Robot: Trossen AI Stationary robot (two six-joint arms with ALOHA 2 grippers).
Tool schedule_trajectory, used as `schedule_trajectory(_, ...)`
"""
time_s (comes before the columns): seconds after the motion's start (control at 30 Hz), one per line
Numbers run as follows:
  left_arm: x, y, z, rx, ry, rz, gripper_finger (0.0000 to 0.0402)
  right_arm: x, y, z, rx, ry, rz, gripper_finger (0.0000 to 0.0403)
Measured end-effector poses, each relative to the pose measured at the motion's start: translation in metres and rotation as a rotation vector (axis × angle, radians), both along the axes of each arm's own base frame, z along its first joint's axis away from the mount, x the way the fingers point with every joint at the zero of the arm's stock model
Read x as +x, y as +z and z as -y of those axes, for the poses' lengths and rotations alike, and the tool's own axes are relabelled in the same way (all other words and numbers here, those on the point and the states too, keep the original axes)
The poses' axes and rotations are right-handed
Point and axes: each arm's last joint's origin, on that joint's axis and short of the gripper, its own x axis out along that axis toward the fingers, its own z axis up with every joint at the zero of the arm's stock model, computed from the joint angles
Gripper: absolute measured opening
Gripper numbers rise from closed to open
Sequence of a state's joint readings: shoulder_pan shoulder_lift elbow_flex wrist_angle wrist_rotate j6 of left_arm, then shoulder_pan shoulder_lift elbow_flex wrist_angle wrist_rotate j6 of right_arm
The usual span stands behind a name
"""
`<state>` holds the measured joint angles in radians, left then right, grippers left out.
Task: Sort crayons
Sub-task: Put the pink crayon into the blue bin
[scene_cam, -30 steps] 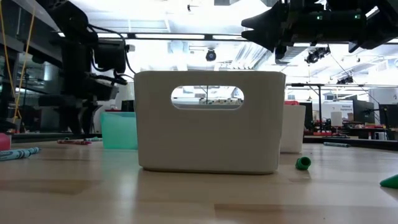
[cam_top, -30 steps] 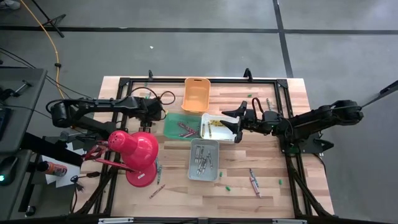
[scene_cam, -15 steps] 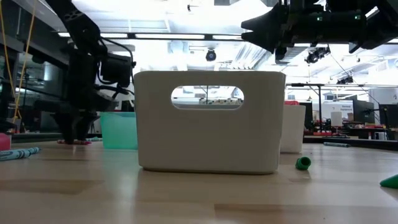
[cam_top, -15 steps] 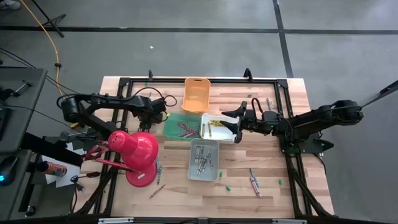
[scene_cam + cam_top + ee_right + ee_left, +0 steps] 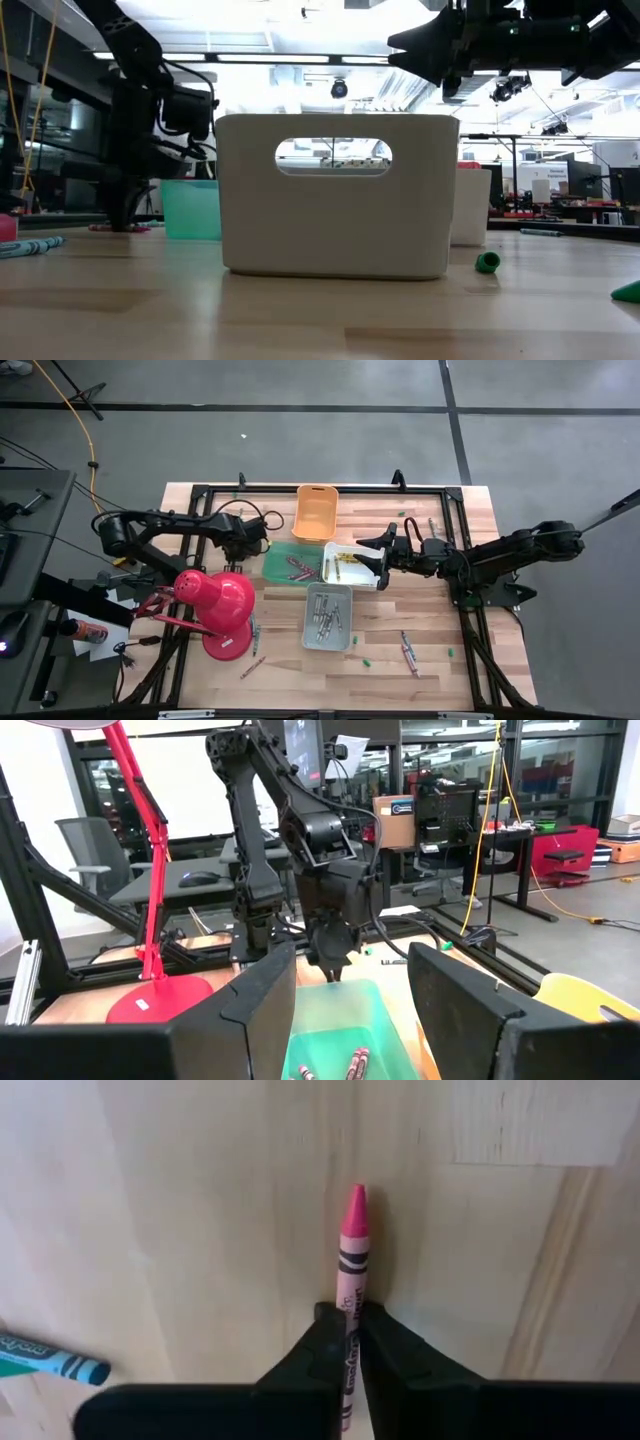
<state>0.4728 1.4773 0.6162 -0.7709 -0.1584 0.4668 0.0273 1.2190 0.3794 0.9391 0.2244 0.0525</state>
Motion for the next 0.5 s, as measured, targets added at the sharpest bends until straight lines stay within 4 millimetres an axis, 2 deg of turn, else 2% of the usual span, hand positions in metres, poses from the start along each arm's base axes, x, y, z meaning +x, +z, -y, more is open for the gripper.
schedule_trajectory(0.17,0.000,0.017,-0.002,0.014,0.032,-0.129,0.0002,0.000,0.000,0.000,-0.004,-0.007,-0.002,0.0189)
schedule_trajectory(0.27,0.014,0.038,-0.010,0.104,0.041,-0.034,0.0001,0.000,0.000,0.001,-0.003,-0.028,-0.004,0.0189)
schedule_trajectory(0.33,0.015,0.049,-0.009,0.126,0.063,-0.024,0.0001,0.000,-0.002,0.001,-0.004,-0.032,-0.017,0.0189)
schedule_trajectory(0.5,0.023,0.086,-0.007,0.244,0.113,0.269,0.0000,0.000,-0.004,0.001,0.000,-0.034,-0.036,0.0189)
